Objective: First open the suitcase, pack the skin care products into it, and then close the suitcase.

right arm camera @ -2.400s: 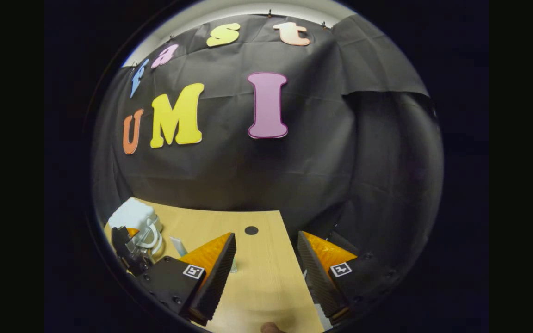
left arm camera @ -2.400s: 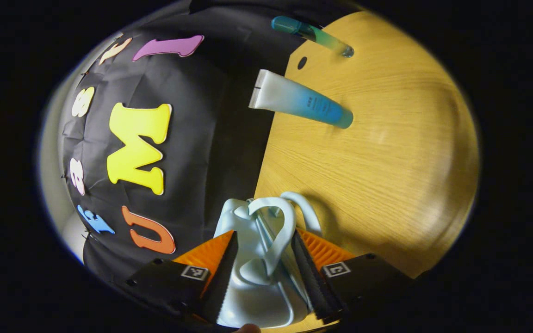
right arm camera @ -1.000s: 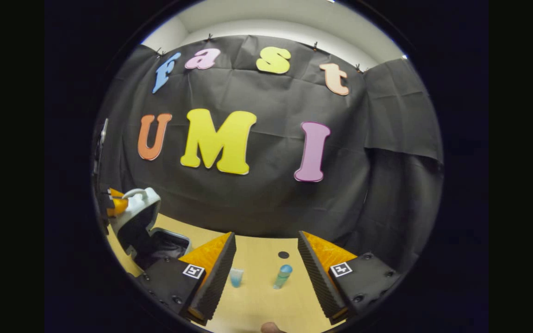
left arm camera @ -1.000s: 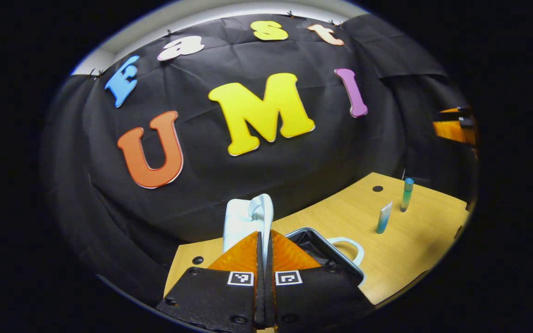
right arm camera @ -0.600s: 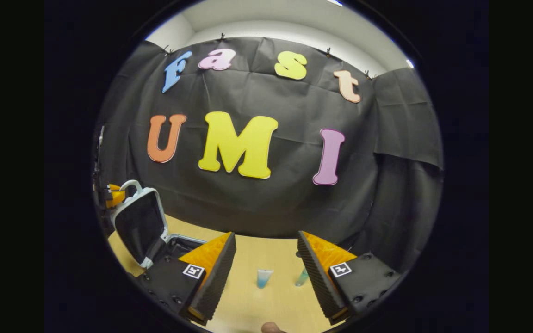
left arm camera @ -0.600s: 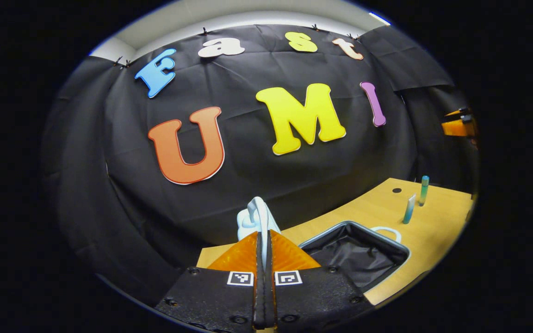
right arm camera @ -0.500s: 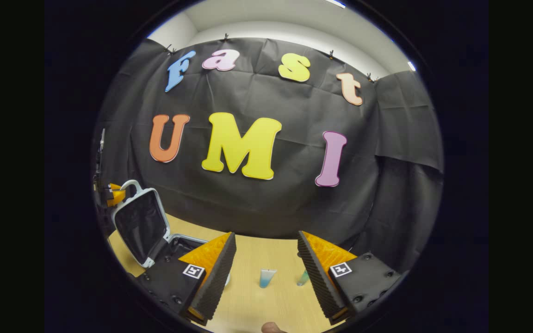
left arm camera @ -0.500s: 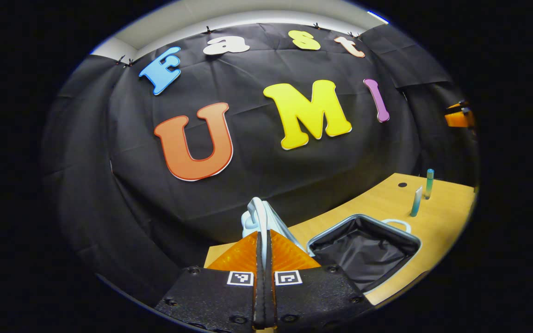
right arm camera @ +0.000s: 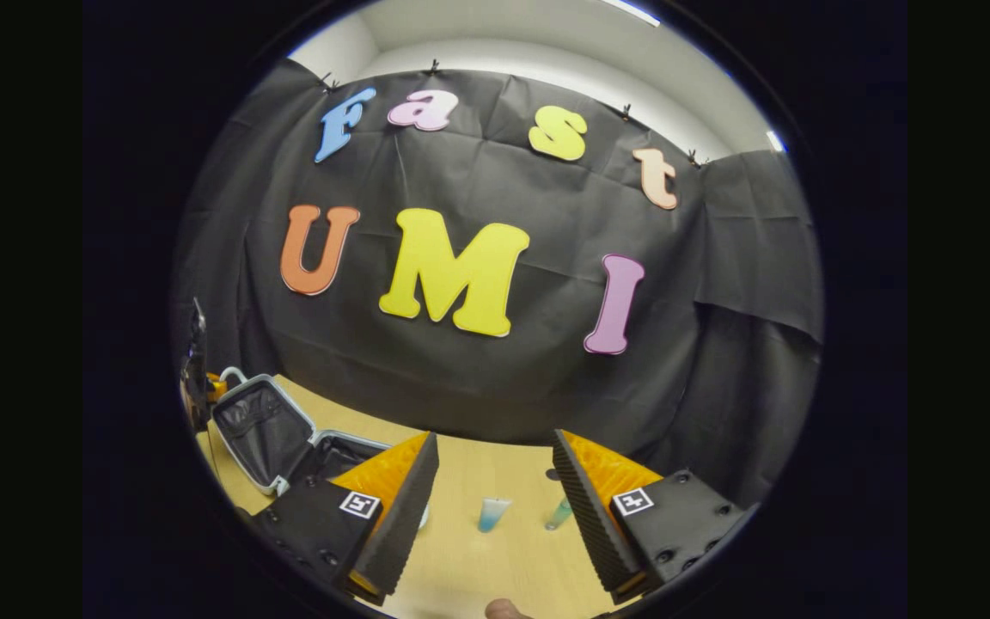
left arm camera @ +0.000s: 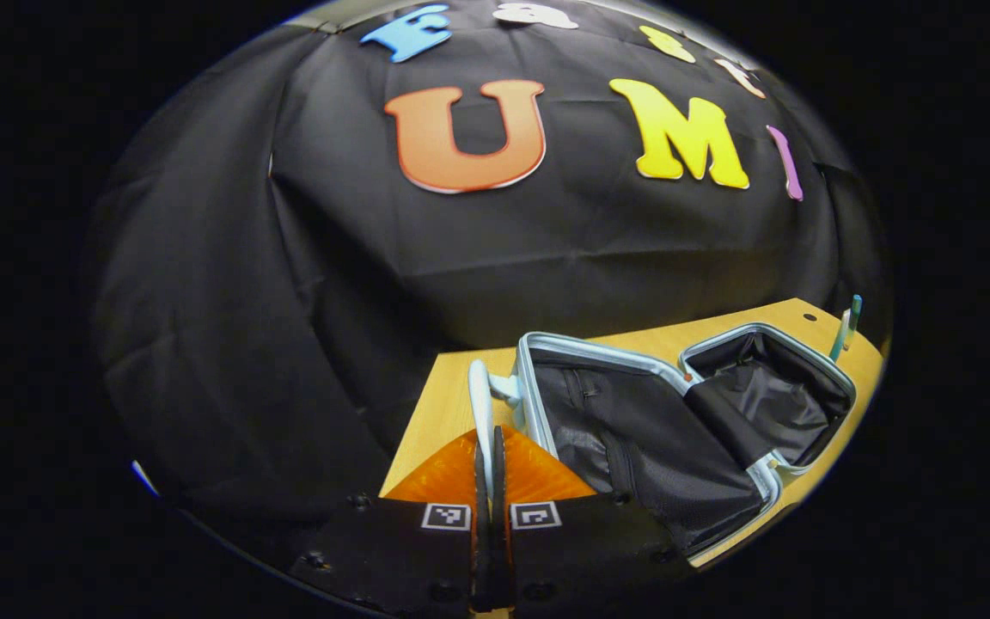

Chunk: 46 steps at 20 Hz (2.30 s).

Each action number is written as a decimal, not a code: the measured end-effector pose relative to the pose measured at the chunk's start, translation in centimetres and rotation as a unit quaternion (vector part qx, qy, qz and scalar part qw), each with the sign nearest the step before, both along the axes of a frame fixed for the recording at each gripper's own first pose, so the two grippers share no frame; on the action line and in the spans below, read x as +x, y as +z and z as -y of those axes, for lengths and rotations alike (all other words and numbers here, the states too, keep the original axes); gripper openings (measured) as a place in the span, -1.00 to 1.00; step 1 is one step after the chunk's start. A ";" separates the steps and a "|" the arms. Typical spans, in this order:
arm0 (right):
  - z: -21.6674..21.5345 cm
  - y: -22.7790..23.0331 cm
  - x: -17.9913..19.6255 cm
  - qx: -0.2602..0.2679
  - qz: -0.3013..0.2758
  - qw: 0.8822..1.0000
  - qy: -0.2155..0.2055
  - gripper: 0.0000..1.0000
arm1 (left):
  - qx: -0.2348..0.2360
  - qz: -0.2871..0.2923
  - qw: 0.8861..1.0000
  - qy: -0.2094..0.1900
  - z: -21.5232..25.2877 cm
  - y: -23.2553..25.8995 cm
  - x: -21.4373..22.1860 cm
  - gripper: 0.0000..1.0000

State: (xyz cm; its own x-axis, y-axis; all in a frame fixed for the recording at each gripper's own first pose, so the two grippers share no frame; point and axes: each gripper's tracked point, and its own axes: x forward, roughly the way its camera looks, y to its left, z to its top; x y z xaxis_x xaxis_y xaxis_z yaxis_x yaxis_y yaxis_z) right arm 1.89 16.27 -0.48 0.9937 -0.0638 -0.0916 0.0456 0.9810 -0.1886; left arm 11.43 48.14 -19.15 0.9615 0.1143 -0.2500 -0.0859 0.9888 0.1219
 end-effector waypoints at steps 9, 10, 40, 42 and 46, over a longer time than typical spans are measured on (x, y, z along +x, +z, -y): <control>-0.1 -1.3 0.2 -0.005 -0.028 1.000 0.001 0.58 | -0.093 -0.031 0.995 0.009 -1.0 -6.0 -0.5 -0.87; 0.1 -1.4 -0.1 -0.005 -0.026 1.000 0.002 0.58 | -0.097 -0.036 0.995 0.010 -1.1 -6.5 -0.8 -0.82; 17.6 -5.9 5.2 0.049 -0.050 0.997 0.038 0.59 | -0.047 0.020 0.978 -0.204 44.0 5.4 -0.6 0.93; 19.3 -6.8 5.8 0.049 -0.058 0.996 0.036 0.59 | -0.051 0.008 0.972 -0.230 48.2 3.5 0.0 0.93; 22.1 -8.7 6.7 0.045 -0.074 0.996 0.033 0.59 | -0.060 -0.018 0.964 -0.259 55.2 -0.3 1.3 0.94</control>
State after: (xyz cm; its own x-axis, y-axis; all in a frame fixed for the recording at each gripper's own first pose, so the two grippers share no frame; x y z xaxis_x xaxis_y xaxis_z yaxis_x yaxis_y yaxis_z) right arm 8.55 -5.79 -9.13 0.9707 0.0167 -0.2397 -0.0420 0.9941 -0.1005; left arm 12.69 -7.01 -19.49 0.8721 -0.4112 -0.2651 0.4257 0.9048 -0.0028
